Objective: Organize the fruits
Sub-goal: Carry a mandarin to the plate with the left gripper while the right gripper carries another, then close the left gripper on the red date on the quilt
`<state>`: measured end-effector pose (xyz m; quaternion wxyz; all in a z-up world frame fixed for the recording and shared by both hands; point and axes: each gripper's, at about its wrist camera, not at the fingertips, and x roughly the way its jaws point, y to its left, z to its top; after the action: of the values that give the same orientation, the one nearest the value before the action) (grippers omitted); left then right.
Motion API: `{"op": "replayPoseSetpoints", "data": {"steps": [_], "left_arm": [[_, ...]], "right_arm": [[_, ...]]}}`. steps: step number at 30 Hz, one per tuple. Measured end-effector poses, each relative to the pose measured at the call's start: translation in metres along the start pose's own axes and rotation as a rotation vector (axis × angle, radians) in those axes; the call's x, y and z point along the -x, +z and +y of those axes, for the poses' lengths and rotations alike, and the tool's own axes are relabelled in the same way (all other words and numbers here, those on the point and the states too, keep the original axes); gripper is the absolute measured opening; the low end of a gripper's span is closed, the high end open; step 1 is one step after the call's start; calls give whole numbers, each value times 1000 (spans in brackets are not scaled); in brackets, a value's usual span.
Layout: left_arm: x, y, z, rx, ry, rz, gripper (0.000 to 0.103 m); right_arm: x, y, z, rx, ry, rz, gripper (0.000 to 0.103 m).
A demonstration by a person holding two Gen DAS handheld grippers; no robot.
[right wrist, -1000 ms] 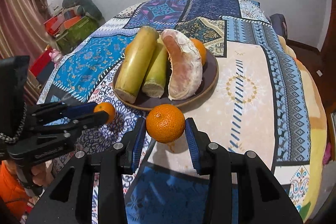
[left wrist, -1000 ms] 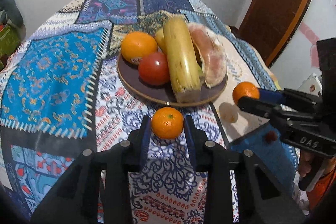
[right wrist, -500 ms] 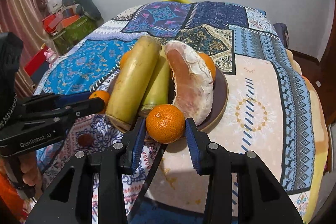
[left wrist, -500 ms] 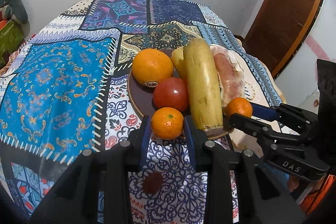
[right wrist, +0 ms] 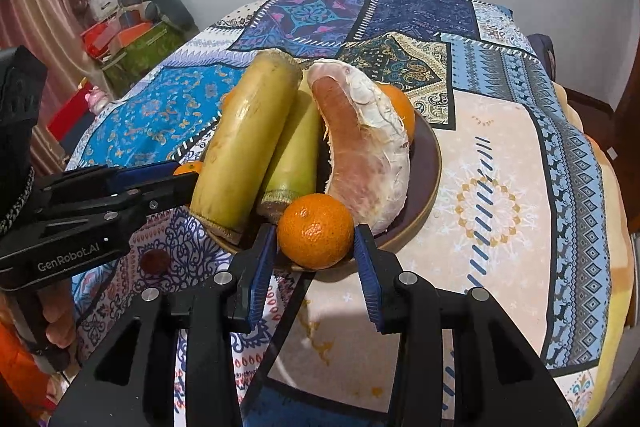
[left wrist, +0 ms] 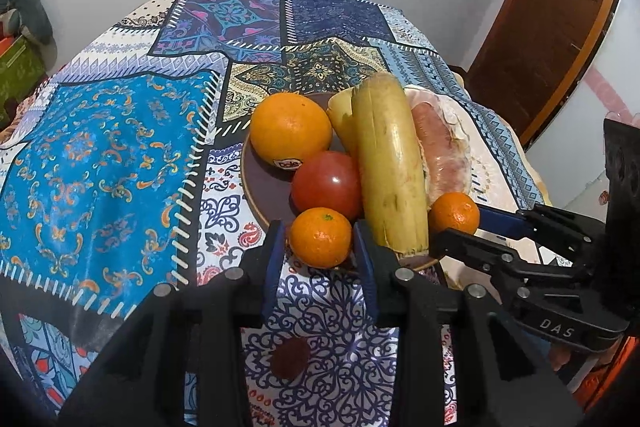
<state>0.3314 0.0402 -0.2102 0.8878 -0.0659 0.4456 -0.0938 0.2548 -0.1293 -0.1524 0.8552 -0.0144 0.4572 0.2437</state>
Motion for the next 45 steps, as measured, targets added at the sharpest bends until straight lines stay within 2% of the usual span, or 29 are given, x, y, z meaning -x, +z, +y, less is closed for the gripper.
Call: {"op": "replayPoseSetpoints", "data": {"steps": [6, 11, 20, 24, 26, 30, 40, 45], "left_arm": [[24, -5, 0, -6, 29, -21, 35], [55, -13, 1, -4, 51, -47, 36], [95, -36, -4, -14, 99, -67, 44], [103, -49, -4, -19, 116, -58, 51], [103, -55, -3, -15, 125, -39, 54], [99, -68, 0, -5, 136, -5, 54], [82, -82, 2, -4, 140, 52, 54], [72, -81, -2, -19, 128, 64, 54]], "right_arm": [[16, -1, 2, 5, -14, -19, 40], [47, -7, -2, 21, -62, -55, 40], [107, -24, -29, 11, -171, -82, 42], [118, -37, -36, -5, -190, -75, 47], [117, -45, -37, -10, -197, -56, 47], [104, -60, -39, -22, -176, 7, 52], [59, -94, -46, -62, -96, 191, 52], [54, -101, -56, -99, -78, 194, 37]]}}
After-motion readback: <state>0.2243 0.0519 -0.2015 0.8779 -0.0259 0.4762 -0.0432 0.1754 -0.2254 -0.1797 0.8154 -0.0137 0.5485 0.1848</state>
